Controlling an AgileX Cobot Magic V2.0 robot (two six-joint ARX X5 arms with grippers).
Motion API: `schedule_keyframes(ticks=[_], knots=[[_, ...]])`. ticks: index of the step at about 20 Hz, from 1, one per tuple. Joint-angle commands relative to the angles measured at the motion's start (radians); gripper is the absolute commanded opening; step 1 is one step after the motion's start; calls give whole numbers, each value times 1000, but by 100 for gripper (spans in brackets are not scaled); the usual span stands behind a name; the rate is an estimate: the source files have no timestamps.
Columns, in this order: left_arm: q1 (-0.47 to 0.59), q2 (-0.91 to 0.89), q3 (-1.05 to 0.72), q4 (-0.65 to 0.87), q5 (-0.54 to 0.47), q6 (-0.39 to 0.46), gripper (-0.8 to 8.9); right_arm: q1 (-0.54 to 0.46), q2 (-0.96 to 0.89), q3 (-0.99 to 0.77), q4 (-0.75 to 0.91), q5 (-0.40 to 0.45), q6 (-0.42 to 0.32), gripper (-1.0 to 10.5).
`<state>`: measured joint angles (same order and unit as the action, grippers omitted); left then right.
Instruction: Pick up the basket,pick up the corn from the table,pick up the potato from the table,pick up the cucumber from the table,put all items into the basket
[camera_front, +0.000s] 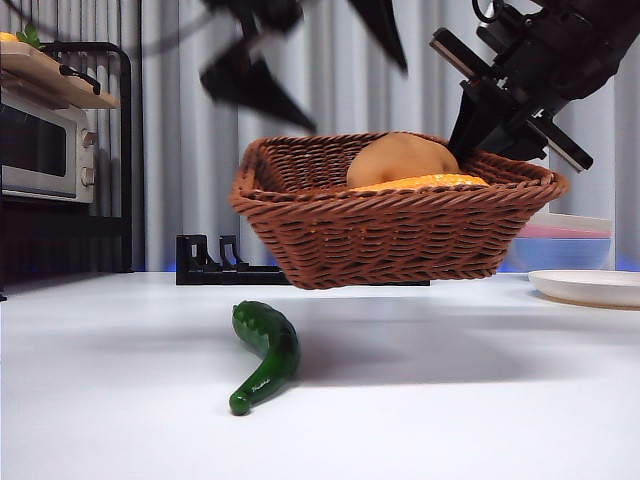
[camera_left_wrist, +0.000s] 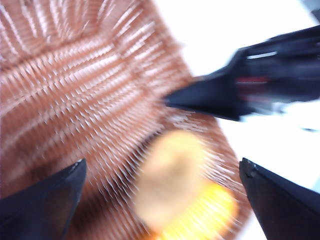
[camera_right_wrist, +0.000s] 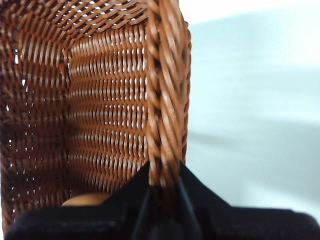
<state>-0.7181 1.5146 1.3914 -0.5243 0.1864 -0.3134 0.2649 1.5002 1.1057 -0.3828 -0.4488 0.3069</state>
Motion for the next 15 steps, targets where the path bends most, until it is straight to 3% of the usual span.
schedule_keyframes(ticks=[1, 4, 6, 8, 10, 15], knots=[[-21, -134, 19, -99, -3, 55, 566, -43, -2, -3, 39, -9, 14, -12], [-47, -281, 19, -315, -58, 55, 566, -120, -2, -3, 61, -21, 18, -12], [-76, -335, 19, -484, -179, 44, 566, -164, -2, -2, 61, -21, 18, -12], [-125, -354, -13, -559, -308, -2, 566, -202, -2, -1, 62, -24, 18, -12], [-173, -354, -102, -509, -373, -77, 566, -225, -2, 0, 61, -24, 17, -12], [-171, -288, -406, -194, -330, -190, 562, -239, -2, 16, 61, -25, 17, -12]])
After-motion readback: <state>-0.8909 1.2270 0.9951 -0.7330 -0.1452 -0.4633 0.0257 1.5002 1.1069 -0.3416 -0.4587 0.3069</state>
